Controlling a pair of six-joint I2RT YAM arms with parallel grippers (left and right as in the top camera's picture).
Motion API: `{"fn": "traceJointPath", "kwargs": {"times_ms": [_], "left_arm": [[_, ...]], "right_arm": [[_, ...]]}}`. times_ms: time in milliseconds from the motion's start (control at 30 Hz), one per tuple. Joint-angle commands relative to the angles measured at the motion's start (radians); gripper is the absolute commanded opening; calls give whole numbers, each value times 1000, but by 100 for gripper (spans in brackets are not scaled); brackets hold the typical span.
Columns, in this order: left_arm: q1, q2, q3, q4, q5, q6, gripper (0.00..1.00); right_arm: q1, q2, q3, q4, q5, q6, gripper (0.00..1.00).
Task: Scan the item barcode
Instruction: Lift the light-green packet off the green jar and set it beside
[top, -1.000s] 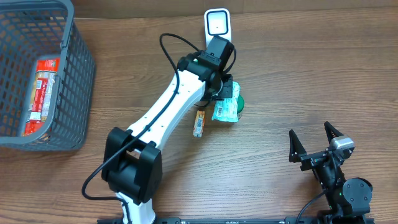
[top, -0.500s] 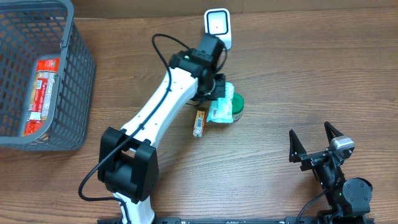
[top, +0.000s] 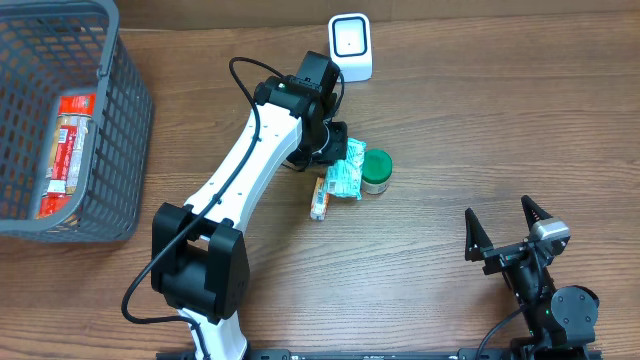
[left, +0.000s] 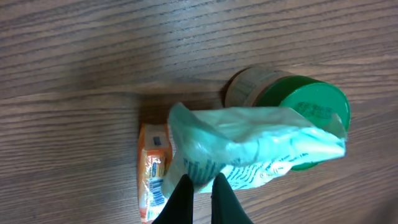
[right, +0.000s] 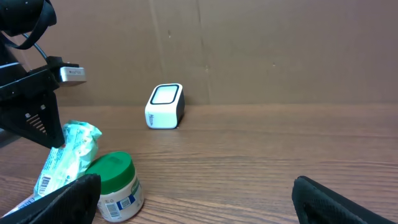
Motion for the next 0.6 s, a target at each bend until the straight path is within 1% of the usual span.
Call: {"fn": "traceJointPath", "kwargs": {"times_ms": [0,300,567], "left_arm": [[-32,-28,-6,0,8,-32,4],[-88,-15,-63,51,-3,-78,4],[-88,-15,-106,102,-43,-88,4]], "right_arm": [[-2,-7,-11,4,-5,3,100],[-2,-7,-11,4,-5,3,100],[-2,-7,-11,4,-5,3,100]]}}
